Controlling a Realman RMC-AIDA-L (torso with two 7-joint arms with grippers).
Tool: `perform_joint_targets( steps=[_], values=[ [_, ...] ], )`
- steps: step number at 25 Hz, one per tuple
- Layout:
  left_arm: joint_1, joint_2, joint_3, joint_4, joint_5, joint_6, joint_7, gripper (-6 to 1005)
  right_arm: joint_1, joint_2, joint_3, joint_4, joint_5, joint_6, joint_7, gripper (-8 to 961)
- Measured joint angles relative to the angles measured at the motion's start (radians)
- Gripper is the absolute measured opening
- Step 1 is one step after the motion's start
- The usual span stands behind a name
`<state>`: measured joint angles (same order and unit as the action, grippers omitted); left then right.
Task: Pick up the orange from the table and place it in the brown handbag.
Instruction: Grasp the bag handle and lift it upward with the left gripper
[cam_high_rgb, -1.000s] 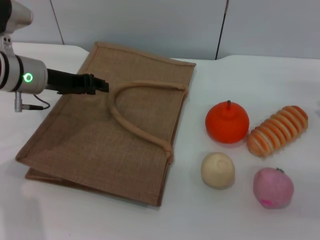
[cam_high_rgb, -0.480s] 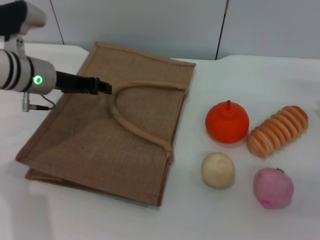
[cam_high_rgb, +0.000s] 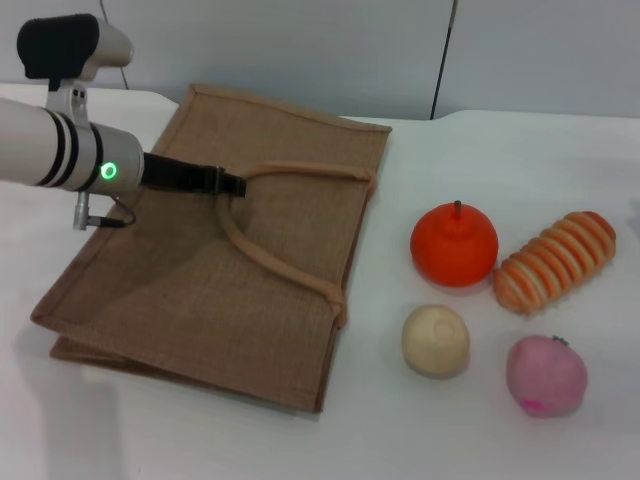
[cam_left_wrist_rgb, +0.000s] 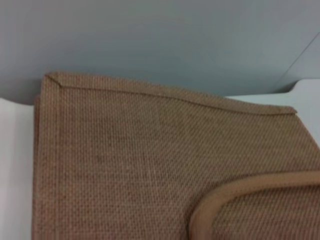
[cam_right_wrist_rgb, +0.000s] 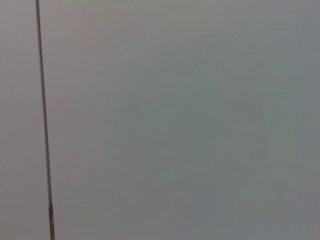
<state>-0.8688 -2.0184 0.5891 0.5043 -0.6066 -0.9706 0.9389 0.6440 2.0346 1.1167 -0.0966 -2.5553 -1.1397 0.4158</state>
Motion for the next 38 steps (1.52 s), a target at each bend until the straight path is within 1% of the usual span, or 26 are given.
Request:
perform_joint_targets(
  steps=[14,21,30,33,38],
  values=[
    [0.001,0.000,0.000,-0.015,0.027,-0.010,-0.021,430,0.001,0.001,0.000,0.000,-0.002,0.000,0.002,808],
    [-0.001,0.010,0.000,-0.040,0.047,0.005,-0.041,429,0.001,0.001,0.000,0.000,-0.002,0.000,0.004,807],
    [-0.004,0.006,0.000,-0.041,0.068,0.037,-0.043,428,0.002,0.001,0.000,0.000,-0.004,0.000,0.005,805],
    [-0.005,0.006,0.000,-0.041,0.068,0.040,-0.043,322,0.002,0.001,0.000,0.000,-0.004,0.000,0.006,805],
    [-0.005,0.002,0.000,-0.041,0.066,0.069,-0.040,223,0.002,0.001,0.000,0.000,-0.003,0.000,0.006,804]
  ],
)
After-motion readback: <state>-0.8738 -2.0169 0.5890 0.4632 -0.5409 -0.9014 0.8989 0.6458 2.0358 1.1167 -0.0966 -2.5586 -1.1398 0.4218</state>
